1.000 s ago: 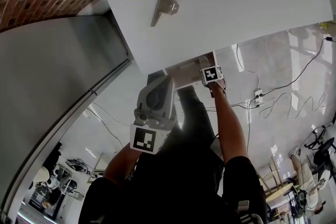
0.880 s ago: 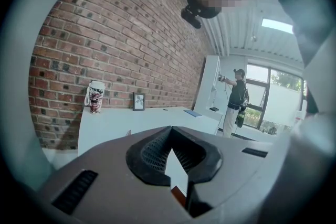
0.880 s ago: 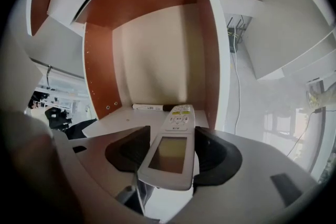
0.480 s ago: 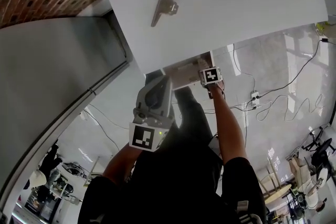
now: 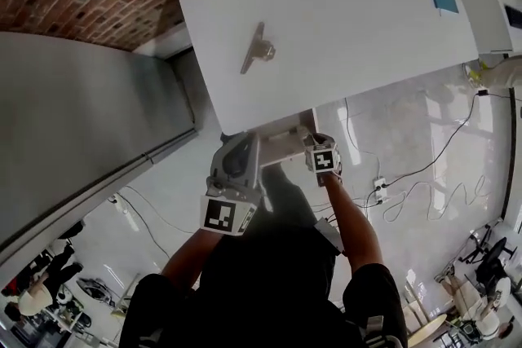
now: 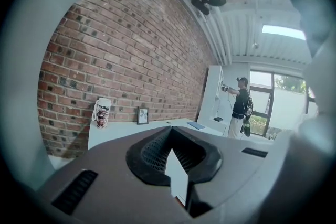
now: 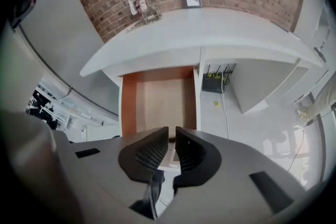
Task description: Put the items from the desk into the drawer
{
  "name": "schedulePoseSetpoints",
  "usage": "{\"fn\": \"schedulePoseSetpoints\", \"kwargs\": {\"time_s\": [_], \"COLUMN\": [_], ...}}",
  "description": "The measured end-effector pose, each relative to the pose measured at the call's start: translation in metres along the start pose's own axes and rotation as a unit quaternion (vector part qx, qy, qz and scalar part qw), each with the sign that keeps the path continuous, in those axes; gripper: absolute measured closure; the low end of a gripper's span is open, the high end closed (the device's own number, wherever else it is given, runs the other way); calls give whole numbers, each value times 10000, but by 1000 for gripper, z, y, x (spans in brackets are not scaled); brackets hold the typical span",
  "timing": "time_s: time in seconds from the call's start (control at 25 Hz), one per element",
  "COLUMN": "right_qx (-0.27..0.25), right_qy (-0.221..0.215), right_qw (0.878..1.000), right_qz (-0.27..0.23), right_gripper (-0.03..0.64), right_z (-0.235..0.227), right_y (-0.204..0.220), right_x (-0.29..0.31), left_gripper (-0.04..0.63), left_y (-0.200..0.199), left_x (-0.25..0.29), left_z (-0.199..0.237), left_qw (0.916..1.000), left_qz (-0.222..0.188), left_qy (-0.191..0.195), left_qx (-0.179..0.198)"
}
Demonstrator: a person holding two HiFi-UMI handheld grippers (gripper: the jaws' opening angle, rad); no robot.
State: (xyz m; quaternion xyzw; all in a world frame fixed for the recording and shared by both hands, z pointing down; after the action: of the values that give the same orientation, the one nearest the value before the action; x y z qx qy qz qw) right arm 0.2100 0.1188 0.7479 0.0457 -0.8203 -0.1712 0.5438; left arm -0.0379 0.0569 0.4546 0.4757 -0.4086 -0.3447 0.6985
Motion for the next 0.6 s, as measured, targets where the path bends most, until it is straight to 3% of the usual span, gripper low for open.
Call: {"fn": "schedulePoseSetpoints", "kwargs": {"time_s": [0.16, 0.32, 0.48, 0.6], "right_qx": [-221, -426, -766, -1141], "right_qy": [-31, -165, -310, -554], "right_qw": [9952, 9795, 9504, 9175], "right_qz": [-952, -1964, -2998, -3769], "right_gripper": [615, 617, 617, 617], "right_z": [14, 35, 72, 112], "right_y": [-39, -80, -110, -127], "right_x": [-55, -115, -171, -213], "left_gripper": [594, 594, 594, 594], "left_y": [-20, -43, -63, -75], "left_x": [-8, -19, -28, -32], "left_z": [4, 10, 17, 25], "left_qw": [9997, 9986, 9975, 9966], "left_qz": [-167, -418, -584, -687], "left_qy": [-178, -305, -374, -438], "left_qx": [38, 84, 113, 87]}}
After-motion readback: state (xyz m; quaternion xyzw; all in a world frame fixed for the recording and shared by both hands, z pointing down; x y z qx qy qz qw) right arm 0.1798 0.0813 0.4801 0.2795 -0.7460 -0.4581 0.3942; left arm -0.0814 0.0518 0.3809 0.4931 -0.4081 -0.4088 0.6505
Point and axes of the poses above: the fingertips, and each gripper's own axes: x forward along the fingers, z to its left, y out of its underside, the point moved 9 cm from there along -x, backward along the fingers, and after that the axes turned 13 degrees about -y, right-handed, at the moved point
